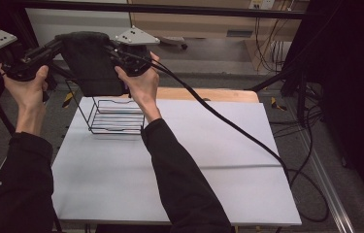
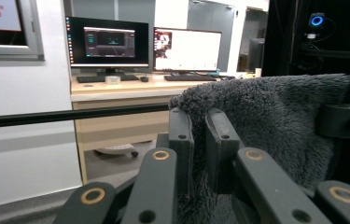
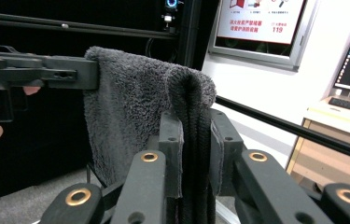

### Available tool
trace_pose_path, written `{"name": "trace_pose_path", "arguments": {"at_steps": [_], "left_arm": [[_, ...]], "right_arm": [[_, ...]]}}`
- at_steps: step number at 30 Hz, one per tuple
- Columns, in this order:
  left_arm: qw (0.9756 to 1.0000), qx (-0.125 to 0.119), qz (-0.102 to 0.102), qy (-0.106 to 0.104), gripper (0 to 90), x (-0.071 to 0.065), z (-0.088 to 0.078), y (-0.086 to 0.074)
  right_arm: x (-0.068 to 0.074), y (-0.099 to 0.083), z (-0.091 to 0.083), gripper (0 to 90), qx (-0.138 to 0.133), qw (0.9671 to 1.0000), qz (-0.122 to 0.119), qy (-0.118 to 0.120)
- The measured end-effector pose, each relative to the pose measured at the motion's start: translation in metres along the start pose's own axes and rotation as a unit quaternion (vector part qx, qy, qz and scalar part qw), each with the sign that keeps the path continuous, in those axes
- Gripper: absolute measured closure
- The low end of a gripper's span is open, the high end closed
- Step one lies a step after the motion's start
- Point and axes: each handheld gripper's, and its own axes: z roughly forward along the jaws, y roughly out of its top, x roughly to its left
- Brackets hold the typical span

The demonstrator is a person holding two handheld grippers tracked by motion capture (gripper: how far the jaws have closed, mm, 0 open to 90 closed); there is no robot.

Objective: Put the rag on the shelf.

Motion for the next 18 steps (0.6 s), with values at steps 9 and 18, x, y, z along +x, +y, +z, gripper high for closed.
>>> {"name": "trace_pose_path", "arguments": {"at_steps": [9,18], "left_arm": [[0.9999,0.004,0.015,-0.003,81.9,-0.004,-0.006,-0.007],[0.9997,0.001,0.022,-0.008,81.9,-0.006,-0.013,-0.013]], "right_arm": [[0.001,-0.009,-0.004,78.2,0.000,1.0000,-0.006,0.001],[0.006,-0.015,-0.008,78.1,-0.004,0.9999,-0.015,0.002]]}}
